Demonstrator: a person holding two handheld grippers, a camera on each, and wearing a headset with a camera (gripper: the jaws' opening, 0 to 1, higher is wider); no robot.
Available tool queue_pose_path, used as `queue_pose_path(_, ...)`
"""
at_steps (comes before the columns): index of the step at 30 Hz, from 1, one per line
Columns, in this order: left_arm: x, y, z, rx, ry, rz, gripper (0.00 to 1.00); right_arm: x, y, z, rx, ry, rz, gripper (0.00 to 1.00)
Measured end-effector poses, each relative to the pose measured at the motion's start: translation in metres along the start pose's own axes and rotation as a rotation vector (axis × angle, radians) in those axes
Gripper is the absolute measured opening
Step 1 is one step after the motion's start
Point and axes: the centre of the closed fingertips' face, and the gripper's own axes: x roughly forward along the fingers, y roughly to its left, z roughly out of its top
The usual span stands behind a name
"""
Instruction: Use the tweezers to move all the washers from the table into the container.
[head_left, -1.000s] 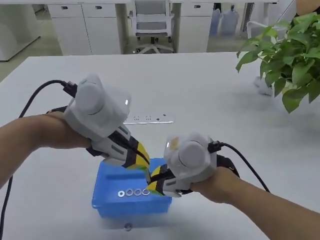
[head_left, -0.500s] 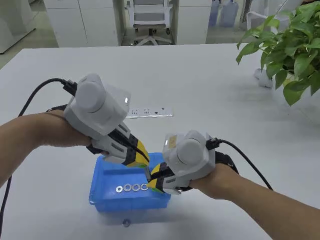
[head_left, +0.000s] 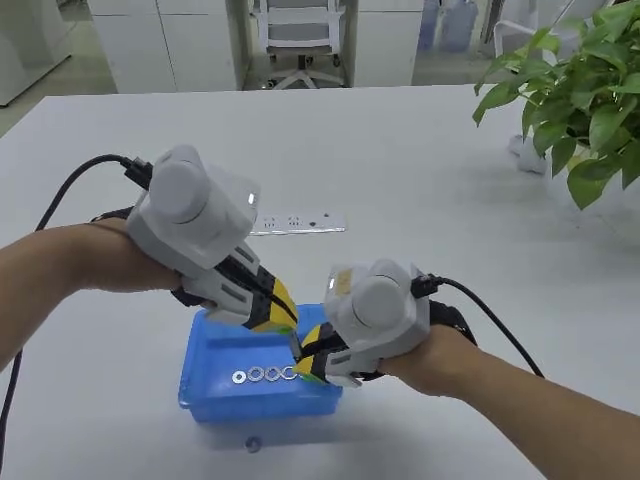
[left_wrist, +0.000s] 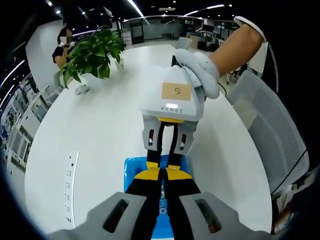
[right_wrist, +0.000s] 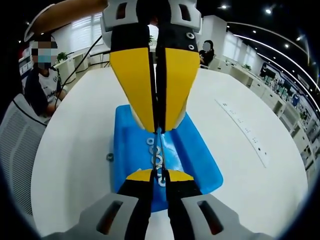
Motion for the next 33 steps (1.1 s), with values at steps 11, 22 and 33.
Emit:
queue_pose_path(11,-0.008,-0.006,0.008,0.018,0.005,0.005,0.05,-0.008,0.003,0.008,-0.001,-0.011,-0.011,0.10)
queue_pose_path(22,-0.022,-0.016,0.018,0.034,0.012,0.020,0.05,-0.018,0.012,0.024,-0.011,-0.032,-0.028,0.10)
queue_pose_path(33,-0.038,-0.033,0.022,0.037,0.027,0.031,0.05,-0.026,0.028,0.039,-0.007,-0.057,-0.034,0.10)
